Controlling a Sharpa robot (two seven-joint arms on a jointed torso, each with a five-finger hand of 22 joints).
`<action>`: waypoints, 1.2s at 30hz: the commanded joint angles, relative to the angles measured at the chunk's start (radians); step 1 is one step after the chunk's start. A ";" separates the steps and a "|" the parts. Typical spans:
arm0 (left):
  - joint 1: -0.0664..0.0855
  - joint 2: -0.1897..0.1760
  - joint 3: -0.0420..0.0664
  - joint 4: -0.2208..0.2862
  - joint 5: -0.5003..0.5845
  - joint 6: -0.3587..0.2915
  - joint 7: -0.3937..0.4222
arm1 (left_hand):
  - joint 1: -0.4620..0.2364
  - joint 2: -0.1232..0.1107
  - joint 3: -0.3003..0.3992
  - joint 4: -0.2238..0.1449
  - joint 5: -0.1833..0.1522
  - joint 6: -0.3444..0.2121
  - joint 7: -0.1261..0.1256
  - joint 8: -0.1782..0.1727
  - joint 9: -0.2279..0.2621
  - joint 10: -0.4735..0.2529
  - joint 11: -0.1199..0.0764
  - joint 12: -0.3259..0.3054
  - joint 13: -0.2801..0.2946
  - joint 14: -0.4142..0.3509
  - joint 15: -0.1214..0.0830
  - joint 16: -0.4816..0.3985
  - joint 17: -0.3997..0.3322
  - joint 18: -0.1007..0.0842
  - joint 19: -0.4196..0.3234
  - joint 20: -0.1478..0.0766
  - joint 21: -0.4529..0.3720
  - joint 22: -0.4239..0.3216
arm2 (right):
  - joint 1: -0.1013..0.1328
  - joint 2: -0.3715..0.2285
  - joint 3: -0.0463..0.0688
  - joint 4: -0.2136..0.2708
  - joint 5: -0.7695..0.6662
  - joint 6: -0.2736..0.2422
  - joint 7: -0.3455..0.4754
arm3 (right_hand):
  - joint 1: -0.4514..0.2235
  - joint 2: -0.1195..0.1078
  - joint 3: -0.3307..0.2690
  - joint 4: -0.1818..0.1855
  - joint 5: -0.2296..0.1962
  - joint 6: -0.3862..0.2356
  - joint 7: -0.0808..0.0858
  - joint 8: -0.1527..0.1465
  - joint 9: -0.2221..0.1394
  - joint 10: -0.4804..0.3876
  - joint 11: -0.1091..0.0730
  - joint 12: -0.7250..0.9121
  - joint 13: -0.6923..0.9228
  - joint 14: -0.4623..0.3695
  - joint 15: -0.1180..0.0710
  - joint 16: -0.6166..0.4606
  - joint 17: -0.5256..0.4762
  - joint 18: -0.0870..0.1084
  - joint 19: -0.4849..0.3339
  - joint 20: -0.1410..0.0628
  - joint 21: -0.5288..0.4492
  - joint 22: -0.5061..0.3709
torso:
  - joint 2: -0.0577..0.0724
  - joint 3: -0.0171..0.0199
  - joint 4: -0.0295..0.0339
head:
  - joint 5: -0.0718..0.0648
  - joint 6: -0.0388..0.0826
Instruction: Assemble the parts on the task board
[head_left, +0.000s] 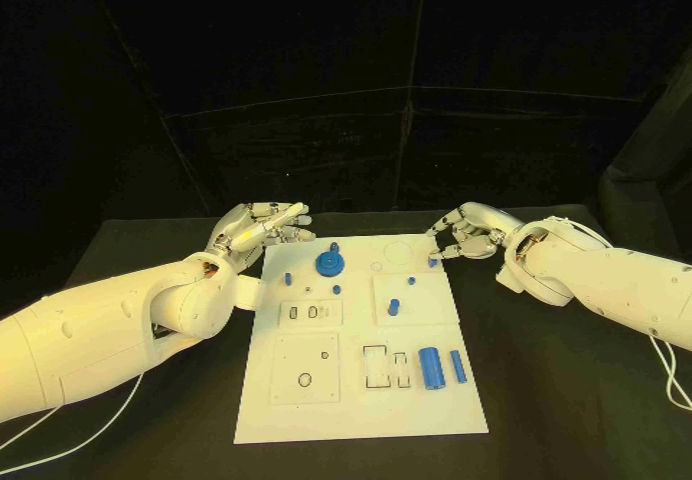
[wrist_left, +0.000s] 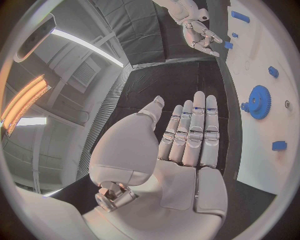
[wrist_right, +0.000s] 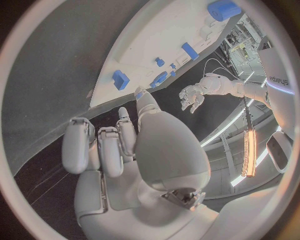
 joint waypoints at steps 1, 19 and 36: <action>0.001 0.001 0.001 0.001 0.003 0.010 0.015 | 0.002 0.008 -0.006 -0.002 -0.007 -0.004 0.005 -0.006 -0.001 -0.001 0.006 -0.006 -0.001 -0.003 0.003 -0.003 0.001 0.015 0.001 0.004 -0.006 -0.002 | 0.000 0.001 0.000 -0.002 -0.009 0.027 0.011 | 0.008 0.002 0.001 -0.008 -0.003 0.002 0.000 0.000 0.000 0.004 0.006 0.007 0.029 0.082 0.008 0.004 0.153 -0.010 -0.002 0.006 -0.003 0.003 | -0.001 -0.0003 0.0001 | 0.000 -0.001; 0.001 -0.001 0.001 0.001 0.003 0.009 0.014 | 0.002 0.009 -0.006 -0.002 -0.007 -0.004 0.005 -0.007 -0.001 -0.001 0.006 -0.007 -0.001 -0.003 0.004 -0.004 0.002 0.015 0.001 0.004 -0.008 -0.002 | -0.016 0.005 0.000 -0.014 -0.028 0.047 0.000 | 0.009 0.005 0.002 -0.011 -0.002 0.015 0.002 0.006 0.002 0.006 0.007 0.011 0.031 0.083 0.009 0.005 0.156 -0.010 -0.001 0.007 -0.002 0.004 | -0.001 0.0007 -0.0004 | -0.001 -0.004; 0.001 -0.001 0.001 0.002 0.003 0.008 0.012 | 0.002 0.009 -0.006 -0.002 -0.007 -0.004 0.005 -0.007 -0.001 -0.001 0.006 -0.007 -0.001 -0.003 0.004 -0.004 0.002 0.015 0.001 0.004 -0.008 -0.002 | -0.032 0.012 0.000 -0.027 -0.052 0.049 -0.006 | 0.010 0.019 0.009 -0.014 -0.002 0.036 0.001 0.015 0.003 0.009 0.007 0.016 0.034 0.084 0.009 0.007 0.162 -0.011 0.002 0.008 0.001 0.009 | -0.001 0.0009 -0.0001 | -0.005 -0.006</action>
